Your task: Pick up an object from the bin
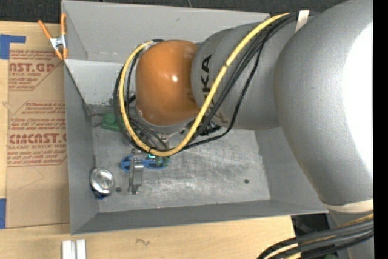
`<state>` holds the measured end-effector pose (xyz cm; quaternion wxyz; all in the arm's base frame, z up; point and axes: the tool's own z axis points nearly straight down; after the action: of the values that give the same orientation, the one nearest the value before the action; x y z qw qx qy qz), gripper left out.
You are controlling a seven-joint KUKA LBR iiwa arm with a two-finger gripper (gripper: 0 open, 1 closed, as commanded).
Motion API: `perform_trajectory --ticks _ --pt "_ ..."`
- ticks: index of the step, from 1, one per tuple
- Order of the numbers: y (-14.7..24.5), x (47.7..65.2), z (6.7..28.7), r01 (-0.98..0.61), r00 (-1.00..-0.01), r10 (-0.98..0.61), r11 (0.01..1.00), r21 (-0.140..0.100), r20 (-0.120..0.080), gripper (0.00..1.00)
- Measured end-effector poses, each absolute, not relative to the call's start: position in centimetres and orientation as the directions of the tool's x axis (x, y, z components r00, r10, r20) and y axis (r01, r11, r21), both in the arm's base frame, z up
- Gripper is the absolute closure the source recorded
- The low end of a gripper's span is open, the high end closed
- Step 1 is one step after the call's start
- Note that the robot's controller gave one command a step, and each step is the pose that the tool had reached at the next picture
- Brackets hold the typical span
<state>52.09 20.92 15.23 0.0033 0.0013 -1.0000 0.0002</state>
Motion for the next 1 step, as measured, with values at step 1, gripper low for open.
perform_trajectory --ticks 1 --pt "12.44 53.88 7.19 -0.042 -0.999 -0.042 0.999 -0.001 -0.005 0.0"
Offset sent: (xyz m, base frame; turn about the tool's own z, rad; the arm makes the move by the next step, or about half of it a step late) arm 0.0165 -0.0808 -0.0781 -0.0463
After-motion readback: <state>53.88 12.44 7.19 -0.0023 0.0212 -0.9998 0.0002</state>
